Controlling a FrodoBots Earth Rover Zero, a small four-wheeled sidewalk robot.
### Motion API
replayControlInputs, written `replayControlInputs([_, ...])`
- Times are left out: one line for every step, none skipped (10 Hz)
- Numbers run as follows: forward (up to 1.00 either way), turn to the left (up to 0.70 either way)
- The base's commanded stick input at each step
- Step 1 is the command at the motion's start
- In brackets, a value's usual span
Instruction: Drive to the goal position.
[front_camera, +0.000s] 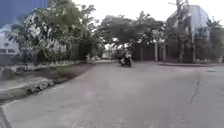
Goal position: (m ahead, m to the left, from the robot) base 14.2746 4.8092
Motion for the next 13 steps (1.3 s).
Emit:
replayControlInputs([1.00, 0.00])
replayControlInputs([1.00, 0.00])
replayControlInputs([1.00, 0.00])
replayControlInputs([1.00, 0.00])
replayControlInputs([1.00, 0.00])
replayControlInputs([1.00, 0.00])
replayControlInputs([1.00, 0.00])
replayControlInputs([1.00, 0.00])
replayControlInputs([1.00, 0.00])
replayControlInputs([1.00, 0.00])
replayControlInputs([1.00, 0.00])
replayControlInputs([1.00, 0.00])
replayControlInputs([1.00, 0.00])
